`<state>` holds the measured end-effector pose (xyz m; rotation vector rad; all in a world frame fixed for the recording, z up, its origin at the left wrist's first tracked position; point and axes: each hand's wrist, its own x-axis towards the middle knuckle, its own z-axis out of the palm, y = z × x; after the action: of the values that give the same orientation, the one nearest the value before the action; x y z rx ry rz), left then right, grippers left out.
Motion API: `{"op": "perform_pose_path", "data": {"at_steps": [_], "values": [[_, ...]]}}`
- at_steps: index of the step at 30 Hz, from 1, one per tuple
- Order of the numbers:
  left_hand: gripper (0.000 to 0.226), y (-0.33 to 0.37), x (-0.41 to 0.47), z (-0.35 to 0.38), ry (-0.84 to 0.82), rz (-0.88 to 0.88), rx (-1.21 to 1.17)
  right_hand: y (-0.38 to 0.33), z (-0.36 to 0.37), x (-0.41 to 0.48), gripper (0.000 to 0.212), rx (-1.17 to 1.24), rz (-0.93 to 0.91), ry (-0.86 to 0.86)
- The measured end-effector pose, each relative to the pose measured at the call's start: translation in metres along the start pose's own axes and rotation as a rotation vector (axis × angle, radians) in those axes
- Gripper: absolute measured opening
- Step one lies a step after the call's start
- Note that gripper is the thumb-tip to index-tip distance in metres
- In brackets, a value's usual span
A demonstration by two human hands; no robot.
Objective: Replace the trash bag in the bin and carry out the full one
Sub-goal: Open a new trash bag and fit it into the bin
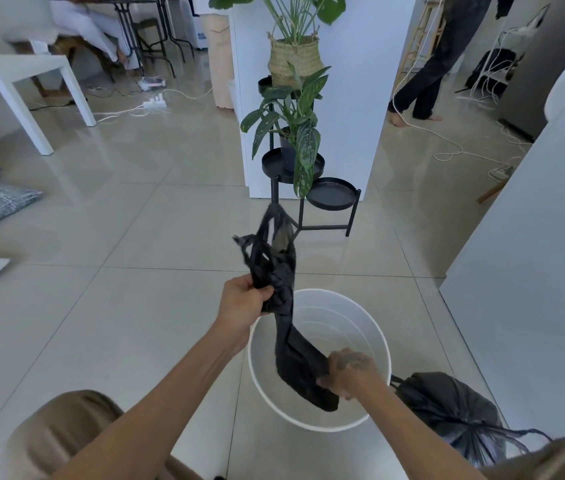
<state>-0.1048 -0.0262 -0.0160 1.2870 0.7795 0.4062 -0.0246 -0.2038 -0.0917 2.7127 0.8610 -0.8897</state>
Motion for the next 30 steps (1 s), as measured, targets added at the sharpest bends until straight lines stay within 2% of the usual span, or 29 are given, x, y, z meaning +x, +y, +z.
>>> {"op": "perform_pose_path", "data": {"at_steps": [2, 4, 6, 8, 10, 12, 14, 18, 21, 27, 30], "values": [[0.023, -0.001, -0.001, 0.003, -0.006, 0.004, 0.013, 0.004, -0.018, -0.003, 0.054, 0.141, -0.037, 0.037], [0.021, -0.003, -0.003, 0.005, -0.007, 0.006, 0.016, 0.007, -0.034, -0.008, 0.06, 0.488, -0.162, 0.196], [0.018, -0.004, -0.008, 0.011, -0.059, 0.012, 0.013, 0.003, -0.046, -0.018, 0.052, 0.904, -0.293, 0.396], [0.018, -0.003, -0.014, 0.019, -0.187, 0.017, 0.01, -0.003, -0.054, -0.028, 0.047, 1.109, -0.367, 0.444], [0.022, -0.002, -0.018, 0.025, -0.334, 0.0, 0.002, -0.003, -0.054, -0.03, 0.046, 1.198, -0.375, 0.43], [0.023, -0.002, -0.019, 0.026, -0.38, -0.005, 0.036, -0.001, -0.052, -0.028, 0.033, 1.288, -0.357, 0.452], [0.02, -0.002, -0.018, 0.027, -0.336, 0.005, 0.091, 0.003, -0.051, -0.028, 0.018, 1.368, -0.354, 0.454], [0.02, -0.003, -0.017, 0.031, -0.199, 0.007, 0.105, 0.009, -0.053, -0.029, 0.017, 1.418, -0.326, 0.508], [0.027, -0.002, -0.022, 0.028, -0.165, 0.009, 0.077, 0.016, -0.058, -0.031, 0.011, 1.527, -0.265, 0.525], [0.074, 0.005, -0.018, 0.022, -0.118, 0.097, 0.245, 0.028, -0.061, -0.029, 0.019, 1.547, -0.287, 0.473], [0.108, 0.016, -0.005, 0.022, -0.337, 0.026, 0.238, 0.035, -0.064, -0.031, 0.013, 1.52, -0.368, 0.408]]}}
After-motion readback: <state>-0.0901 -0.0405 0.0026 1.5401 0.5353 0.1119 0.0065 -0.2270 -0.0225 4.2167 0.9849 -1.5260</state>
